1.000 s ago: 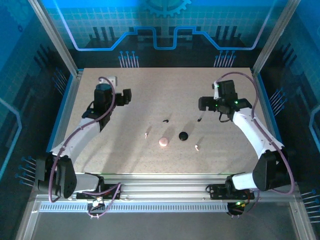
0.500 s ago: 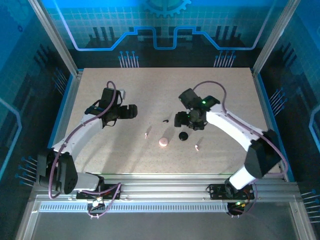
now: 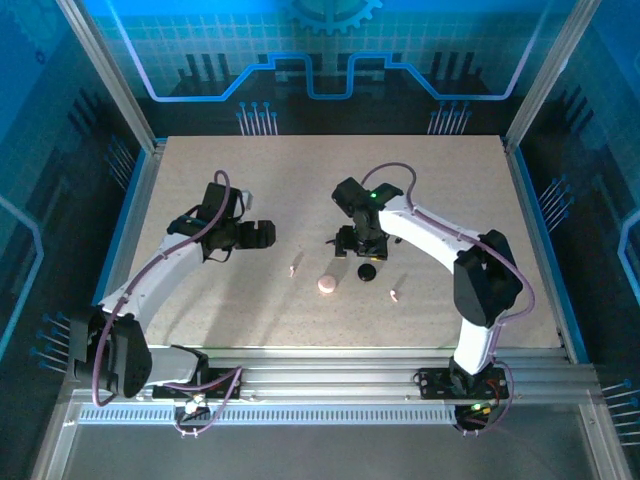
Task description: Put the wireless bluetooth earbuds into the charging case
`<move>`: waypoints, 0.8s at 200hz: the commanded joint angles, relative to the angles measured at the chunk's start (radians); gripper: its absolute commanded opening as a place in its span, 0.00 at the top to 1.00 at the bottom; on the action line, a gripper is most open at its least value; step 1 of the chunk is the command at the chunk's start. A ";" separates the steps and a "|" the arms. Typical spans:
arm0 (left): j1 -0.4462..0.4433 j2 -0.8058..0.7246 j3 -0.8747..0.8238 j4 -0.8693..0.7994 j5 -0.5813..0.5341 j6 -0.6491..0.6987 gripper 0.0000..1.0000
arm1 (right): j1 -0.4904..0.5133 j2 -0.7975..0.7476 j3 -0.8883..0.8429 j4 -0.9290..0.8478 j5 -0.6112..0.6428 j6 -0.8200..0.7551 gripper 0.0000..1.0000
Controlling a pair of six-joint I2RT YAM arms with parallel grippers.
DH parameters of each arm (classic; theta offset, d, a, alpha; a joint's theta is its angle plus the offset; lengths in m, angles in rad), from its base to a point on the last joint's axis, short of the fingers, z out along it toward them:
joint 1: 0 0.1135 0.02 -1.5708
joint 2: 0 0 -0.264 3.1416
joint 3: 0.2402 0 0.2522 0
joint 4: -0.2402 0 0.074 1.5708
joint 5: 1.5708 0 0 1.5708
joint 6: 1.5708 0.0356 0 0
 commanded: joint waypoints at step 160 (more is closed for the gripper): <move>-0.008 0.045 0.014 -0.020 0.051 -0.071 0.10 | -0.050 0.093 -0.028 -0.044 0.014 -0.054 0.23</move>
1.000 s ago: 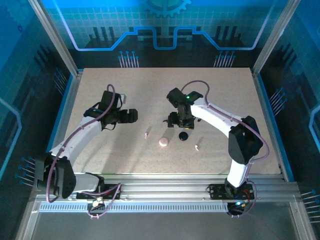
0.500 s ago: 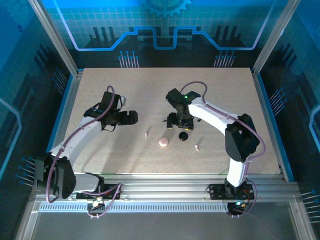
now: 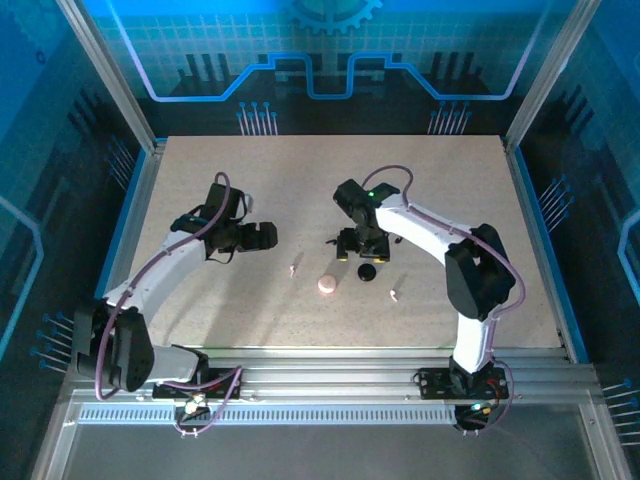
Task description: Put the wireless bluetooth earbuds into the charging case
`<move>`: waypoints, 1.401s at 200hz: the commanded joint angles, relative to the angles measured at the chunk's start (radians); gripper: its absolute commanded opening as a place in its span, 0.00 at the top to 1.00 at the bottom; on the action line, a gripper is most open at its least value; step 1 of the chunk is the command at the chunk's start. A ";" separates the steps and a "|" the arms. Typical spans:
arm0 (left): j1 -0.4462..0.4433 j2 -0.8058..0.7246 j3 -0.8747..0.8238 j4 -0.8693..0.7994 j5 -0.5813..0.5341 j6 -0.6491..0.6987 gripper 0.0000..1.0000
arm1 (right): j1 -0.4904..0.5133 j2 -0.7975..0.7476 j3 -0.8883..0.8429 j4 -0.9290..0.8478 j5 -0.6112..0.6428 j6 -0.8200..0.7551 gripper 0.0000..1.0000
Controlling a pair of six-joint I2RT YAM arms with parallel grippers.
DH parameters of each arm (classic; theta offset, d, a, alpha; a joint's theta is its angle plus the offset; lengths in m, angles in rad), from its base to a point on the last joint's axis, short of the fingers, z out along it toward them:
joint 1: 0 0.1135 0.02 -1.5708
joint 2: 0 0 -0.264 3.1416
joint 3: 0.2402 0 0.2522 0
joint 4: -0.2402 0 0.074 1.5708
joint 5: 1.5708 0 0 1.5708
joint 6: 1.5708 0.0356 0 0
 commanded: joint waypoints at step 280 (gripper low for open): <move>-0.036 -0.167 -0.142 0.253 0.236 0.102 0.14 | -0.051 -0.141 -0.214 0.167 -0.027 0.017 0.53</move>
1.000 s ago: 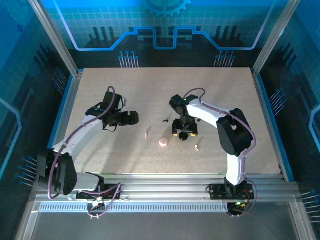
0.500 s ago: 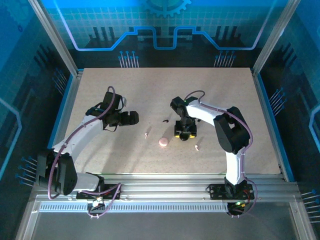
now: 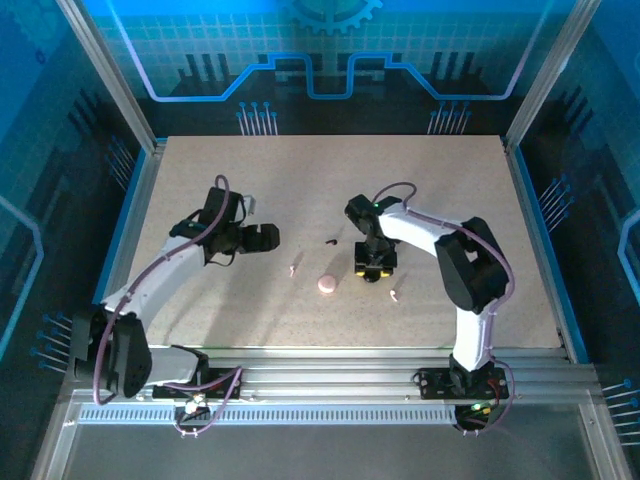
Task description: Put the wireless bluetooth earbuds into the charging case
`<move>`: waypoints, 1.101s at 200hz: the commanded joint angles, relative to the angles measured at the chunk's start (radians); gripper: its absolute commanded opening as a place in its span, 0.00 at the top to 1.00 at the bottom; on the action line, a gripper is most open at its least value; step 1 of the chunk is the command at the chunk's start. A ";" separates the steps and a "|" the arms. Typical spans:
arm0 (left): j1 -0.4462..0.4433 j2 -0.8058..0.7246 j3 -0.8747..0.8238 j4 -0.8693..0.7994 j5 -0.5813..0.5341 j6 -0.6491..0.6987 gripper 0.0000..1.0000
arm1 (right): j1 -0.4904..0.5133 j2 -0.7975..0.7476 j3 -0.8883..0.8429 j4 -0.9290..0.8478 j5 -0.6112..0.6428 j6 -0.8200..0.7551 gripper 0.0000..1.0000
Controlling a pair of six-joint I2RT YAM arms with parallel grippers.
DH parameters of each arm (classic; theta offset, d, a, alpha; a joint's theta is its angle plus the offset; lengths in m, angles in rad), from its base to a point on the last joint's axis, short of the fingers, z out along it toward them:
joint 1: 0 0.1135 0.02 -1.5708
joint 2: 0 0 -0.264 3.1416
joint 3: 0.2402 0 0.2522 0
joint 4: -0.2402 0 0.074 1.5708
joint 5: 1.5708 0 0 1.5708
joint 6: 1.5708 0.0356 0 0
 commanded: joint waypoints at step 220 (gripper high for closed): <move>-0.257 -0.384 -0.614 1.164 0.237 0.316 0.33 | 0.268 -0.601 -0.405 1.050 -0.158 0.355 0.54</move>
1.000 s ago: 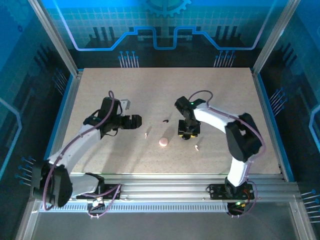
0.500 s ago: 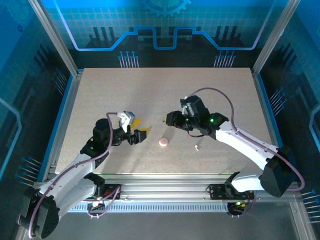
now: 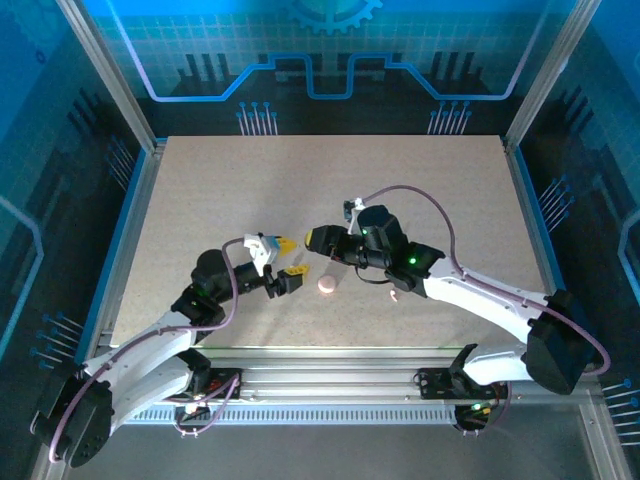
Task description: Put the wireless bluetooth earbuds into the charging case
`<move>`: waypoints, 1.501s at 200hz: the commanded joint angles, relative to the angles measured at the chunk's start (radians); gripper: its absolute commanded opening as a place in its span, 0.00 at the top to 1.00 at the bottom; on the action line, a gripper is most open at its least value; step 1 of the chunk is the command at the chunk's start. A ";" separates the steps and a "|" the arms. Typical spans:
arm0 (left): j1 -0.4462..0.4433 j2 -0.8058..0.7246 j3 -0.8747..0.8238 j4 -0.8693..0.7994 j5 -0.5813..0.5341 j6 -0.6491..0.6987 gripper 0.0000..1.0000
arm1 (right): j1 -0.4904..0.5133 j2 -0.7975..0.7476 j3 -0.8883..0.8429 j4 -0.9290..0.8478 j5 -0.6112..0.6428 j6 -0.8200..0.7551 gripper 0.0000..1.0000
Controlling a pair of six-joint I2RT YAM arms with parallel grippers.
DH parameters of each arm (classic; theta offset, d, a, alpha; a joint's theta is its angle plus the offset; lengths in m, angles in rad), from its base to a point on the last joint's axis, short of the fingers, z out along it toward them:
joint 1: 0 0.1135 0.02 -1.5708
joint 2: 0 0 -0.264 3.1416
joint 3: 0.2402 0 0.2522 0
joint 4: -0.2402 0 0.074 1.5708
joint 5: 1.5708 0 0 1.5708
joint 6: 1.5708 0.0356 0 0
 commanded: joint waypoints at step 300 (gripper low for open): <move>-0.013 0.001 0.024 0.102 -0.025 -0.130 0.83 | 0.075 -0.098 0.054 -0.015 0.136 -0.252 0.20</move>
